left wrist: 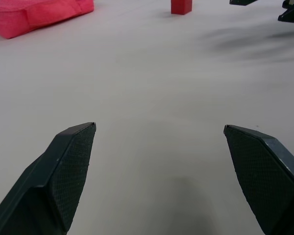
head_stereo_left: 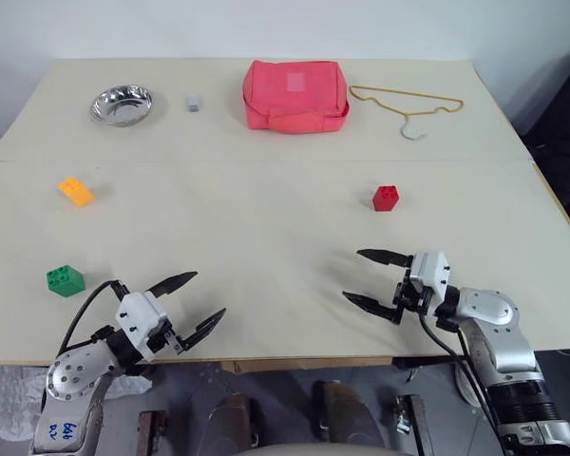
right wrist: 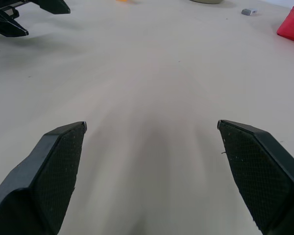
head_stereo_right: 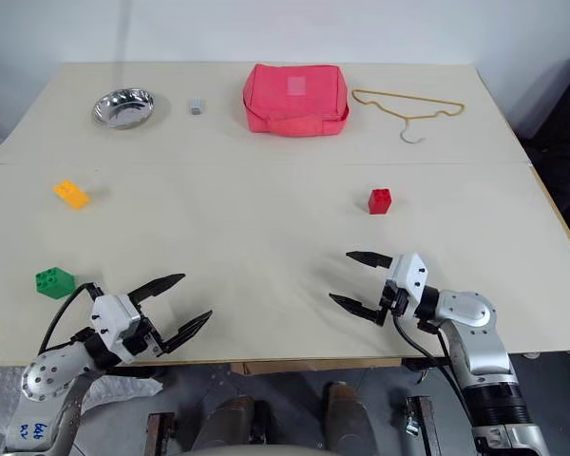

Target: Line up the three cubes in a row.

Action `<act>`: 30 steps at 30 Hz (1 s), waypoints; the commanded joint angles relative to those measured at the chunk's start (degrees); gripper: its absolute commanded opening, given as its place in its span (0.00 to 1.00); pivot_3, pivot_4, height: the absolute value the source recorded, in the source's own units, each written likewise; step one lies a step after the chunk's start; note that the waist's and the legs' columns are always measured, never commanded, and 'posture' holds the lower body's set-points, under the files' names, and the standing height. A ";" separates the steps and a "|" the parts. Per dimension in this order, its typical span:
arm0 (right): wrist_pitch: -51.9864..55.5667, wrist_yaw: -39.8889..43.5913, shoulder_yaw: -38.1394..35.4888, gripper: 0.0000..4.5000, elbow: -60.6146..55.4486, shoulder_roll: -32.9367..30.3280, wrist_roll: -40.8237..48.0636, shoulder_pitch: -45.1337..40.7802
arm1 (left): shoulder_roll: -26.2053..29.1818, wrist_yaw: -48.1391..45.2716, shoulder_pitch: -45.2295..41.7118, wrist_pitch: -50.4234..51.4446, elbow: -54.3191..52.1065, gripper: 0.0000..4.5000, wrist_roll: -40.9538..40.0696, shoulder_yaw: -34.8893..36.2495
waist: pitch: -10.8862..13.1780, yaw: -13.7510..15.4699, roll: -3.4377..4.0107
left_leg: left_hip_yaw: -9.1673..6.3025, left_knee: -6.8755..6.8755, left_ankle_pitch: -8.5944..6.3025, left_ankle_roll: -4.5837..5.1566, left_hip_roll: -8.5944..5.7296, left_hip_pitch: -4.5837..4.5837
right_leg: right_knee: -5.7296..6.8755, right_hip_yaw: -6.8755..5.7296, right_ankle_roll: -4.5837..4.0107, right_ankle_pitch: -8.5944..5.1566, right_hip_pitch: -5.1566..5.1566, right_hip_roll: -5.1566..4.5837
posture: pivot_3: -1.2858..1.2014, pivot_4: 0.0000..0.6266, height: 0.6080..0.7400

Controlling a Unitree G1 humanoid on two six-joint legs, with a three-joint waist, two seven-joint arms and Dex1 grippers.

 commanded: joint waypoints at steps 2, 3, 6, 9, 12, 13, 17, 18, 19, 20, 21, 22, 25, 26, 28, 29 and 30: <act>-1.05 -0.31 -0.69 1.00 -1.09 -0.12 0.21 -0.18 | 1.02 -0.18 -0.02 -1.84 -0.68 0.99 -0.91 2.74 | 0.00 0.03 0.00 | 0.00 0.00 0.00 0.00 0.00 0.00 | 0.00 -0.01 0.00 0.00 0.00 0.00 | 0.52 0.24 1.00; -0.87 -0.62 -1.04 1.00 -1.31 -0.23 0.40 -0.24 | 0.88 0.03 -0.73 -1.25 -0.80 0.99 -1.83 3.21 | 0.00 0.04 0.00 | 0.00 0.00 0.00 0.00 0.00 0.00 | 0.00 -0.01 0.00 0.00 0.00 -0.01 | 0.52 0.24 1.00; 1.78 -3.42 -4.36 1.00 -3.49 -0.98 2.71 0.34 | 1.82 -1.83 -2.91 3.05 -2.13 0.99 -6.46 3.20 | 0.00 0.30 0.00 | -0.03 0.01 0.00 0.01 -0.02 -0.01 | 0.01 -0.02 0.00 0.00 0.02 -0.05 | 0.52 0.24 1.00; 4.45 -7.75 -10.58 1.00 -5.37 -2.44 4.92 3.33 | 3.15 -4.48 -6.52 6.62 -3.23 0.99 -11.11 2.44 | 0.00 0.65 0.00 | -0.08 0.02 0.01 0.02 -0.07 -0.04 | 0.03 -0.03 0.00 0.00 0.02 -0.12 | 0.52 0.24 1.00; 4.01 -12.01 -17.41 1.00 -3.77 -3.71 4.68 6.83 | 5.06 -9.91 -10.18 7.14 -2.63 0.99 -12.07 -0.14 | -0.01 0.75 -0.01 | -0.09 0.03 0.00 0.02 -0.08 -0.05 | 0.01 -0.16 0.00 0.00 0.03 -0.12 | 0.52 0.24 1.00; 3.63 -14.40 -20.77 1.00 -1.76 -3.94 4.63 7.89 | 6.20 -12.86 -11.94 8.32 -1.97 0.99 -12.60 -1.86 | -0.01 0.84 -0.01 | -0.08 0.03 0.00 0.02 -0.08 -0.06 | 0.01 -0.19 0.00 0.00 0.03 -0.11 | 0.52 0.24 1.00; 3.68 -20.03 -24.86 1.00 1.56 -3.32 3.11 9.02 | 6.62 -17.53 -18.19 11.10 1.83 0.99 -13.69 -5.17 | -0.04 1.36 0.05 | 0.06 0.08 0.02 0.03 -0.11 -0.01 | 0.04 -0.17 0.00 0.00 0.04 0.12 | 0.52 0.24 1.00; 4.54 -20.87 -24.47 1.00 1.28 -2.94 2.97 8.60 | 6.31 -18.00 -19.38 11.43 2.64 0.99 -13.62 -5.55 | -0.04 1.08 0.06 | 0.09 0.08 0.02 0.03 -0.09 0.02 | 0.06 -0.13 0.00 0.00 0.04 0.12 | 0.52 0.24 1.00; 6.33 -22.19 -23.65 1.00 0.35 -2.40 3.17 7.55 | 5.84 -18.06 -20.73 11.25 3.48 0.99 -13.17 -5.84 | -0.04 0.55 0.06 | 0.15 0.08 0.02 0.02 -0.03 0.03 | 0.07 -0.05 0.00 0.00 0.02 0.12 | 0.52 0.24 1.00; 8.12 -23.54 -22.74 1.00 -0.57 -2.14 3.04 6.50 | 5.43 -17.99 -21.82 11.59 3.95 0.99 -13.18 -5.96 | -0.04 0.12 0.06 | 0.17 0.07 0.04 -0.01 0.01 0.06 | 0.12 -0.01 0.00 0.00 0.02 0.15 | 0.52 0.24 1.00; 10.80 -25.00 -21.27 1.00 -1.84 -2.18 2.61 4.87 | 5.22 -17.95 -22.58 12.54 4.09 0.99 -13.68 -6.00 | -0.05 -0.36 0.08 | 0.17 0.07 0.05 -0.03 0.03 0.06 | 0.13 -0.01 0.00 0.00 0.01 0.16 | 0.52 0.24 1.00; 13.37 -26.46 -19.89 1.00 -3.02 -2.28 2.10 3.10 | 5.00 -17.92 -23.11 12.78 4.31 0.99 -13.72 -5.96 | -0.04 -0.69 0.09 | 0.23 0.07 0.06 -0.05 0.06 0.09 | 0.24 0.09 0.00 0.00 -0.04 0.18 | 0.52 0.24 1.00; 23.50 -33.07 -16.01 1.00 -6.70 -1.79 1.14 -4.25 | 3.88 -17.04 -23.77 11.96 5.30 0.99 -12.78 -5.27 | -0.05 -1.30 0.15 | 0.34 0.07 0.08 -0.08 0.07 0.09 | 0.42 0.24 0.00 0.00 -0.19 0.16 | 0.52 0.24 1.00; 27.35 -35.39 -15.15 1.00 -7.77 -1.37 1.35 -6.59 | 3.70 -16.81 -23.81 11.72 5.52 0.99 -12.31 -5.16 | -0.05 -1.35 0.15 | 0.34 0.07 0.09 -0.10 0.06 0.06 | 0.44 0.23 0.00 0.00 -0.24 0.15 | 0.52 0.24 1.00; 34.56 -39.53 -12.81 1.00 -9.13 -0.85 0.12 -11.28 | 3.55 -16.63 -23.53 11.59 5.66 0.99 -11.89 -5.02 | -0.05 -1.30 0.15 | 0.30 0.07 0.09 -0.11 0.07 0.04 | 0.46 0.22 0.00 0.00 -0.26 0.13 | 0.52 0.24 1.00; 37.65 -41.11 -12.08 1.00 -8.95 -0.25 0.05 -13.59 | 3.47 -16.39 -23.37 11.28 5.72 0.99 -11.53 -4.95 | -0.05 -1.29 0.14 | 0.30 0.08 0.09 -0.11 0.07 0.03 | 0.45 0.22 0.00 0.00 -0.27 0.12 | 0.52 0.24 1.00; 39.65 -43.41 -11.06 1.00 -7.97 0.31 -1.46 -16.04 | 3.35 -16.15 -23.12 11.20 5.68 0.99 -11.43 -4.83 | -0.05 -1.22 0.14 | 0.30 0.08 0.09 -0.10 0.06 0.02 | 0.44 0.22 0.00 0.00 -0.27 0.10 | 0.52 0.24 1.00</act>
